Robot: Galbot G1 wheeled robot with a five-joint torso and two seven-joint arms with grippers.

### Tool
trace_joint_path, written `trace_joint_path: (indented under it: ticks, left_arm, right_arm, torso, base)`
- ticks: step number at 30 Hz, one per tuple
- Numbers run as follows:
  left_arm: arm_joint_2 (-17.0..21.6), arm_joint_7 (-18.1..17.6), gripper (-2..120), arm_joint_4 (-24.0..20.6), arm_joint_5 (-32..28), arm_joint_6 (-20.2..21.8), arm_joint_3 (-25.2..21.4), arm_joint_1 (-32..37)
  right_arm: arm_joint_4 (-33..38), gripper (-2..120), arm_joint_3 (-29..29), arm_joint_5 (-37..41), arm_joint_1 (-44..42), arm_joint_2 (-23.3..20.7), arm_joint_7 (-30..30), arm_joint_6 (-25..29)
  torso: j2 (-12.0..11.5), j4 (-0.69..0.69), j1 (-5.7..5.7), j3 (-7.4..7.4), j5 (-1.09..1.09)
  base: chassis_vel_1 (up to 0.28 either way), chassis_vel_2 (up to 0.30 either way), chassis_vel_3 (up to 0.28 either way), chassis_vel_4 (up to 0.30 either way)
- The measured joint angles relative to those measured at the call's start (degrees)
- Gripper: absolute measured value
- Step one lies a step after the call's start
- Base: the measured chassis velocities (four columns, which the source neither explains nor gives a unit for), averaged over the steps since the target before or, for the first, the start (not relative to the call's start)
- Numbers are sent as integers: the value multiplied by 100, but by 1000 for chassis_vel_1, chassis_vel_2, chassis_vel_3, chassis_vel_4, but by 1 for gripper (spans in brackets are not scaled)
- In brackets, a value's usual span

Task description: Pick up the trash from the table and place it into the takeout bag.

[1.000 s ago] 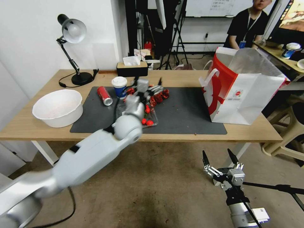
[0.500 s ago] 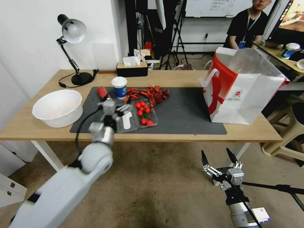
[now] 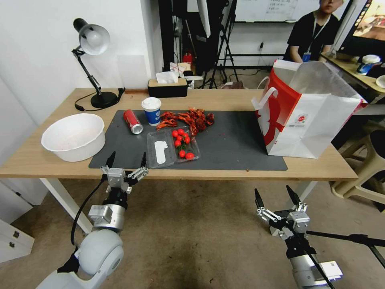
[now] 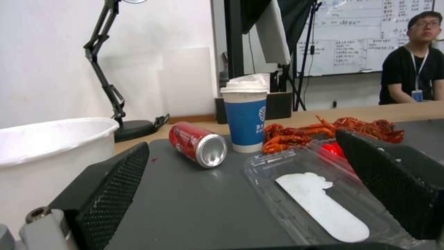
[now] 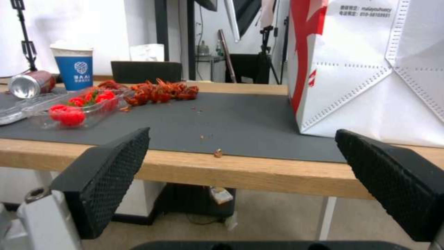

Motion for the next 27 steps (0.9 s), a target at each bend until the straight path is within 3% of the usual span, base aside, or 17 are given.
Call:
trace_joint_path:
  ticks: [17,22,27]
  left_arm:
    - [-77,108,100,25,-2,-74,-137,115]
    - [72,125,100,231,-284,54,34,-375]
    - [229,-49,100,612,-849,449,389,-1324]
  right_arm:
    - [15,100,-32,7,1,-55,-8,-9]
    - [25,100,-25,20,2,-62,-9,-22]
    - [51,100,0,15,-1,-37,-6,-59]
  torso:
    - [0,0,1,0,0]
    - [-1,0,1,1,0]
    - [-2,1,1,1,-1]
  base:
    - [0,0,0,0]
    - [0,0,0,0]
    - [0,0,0,0]
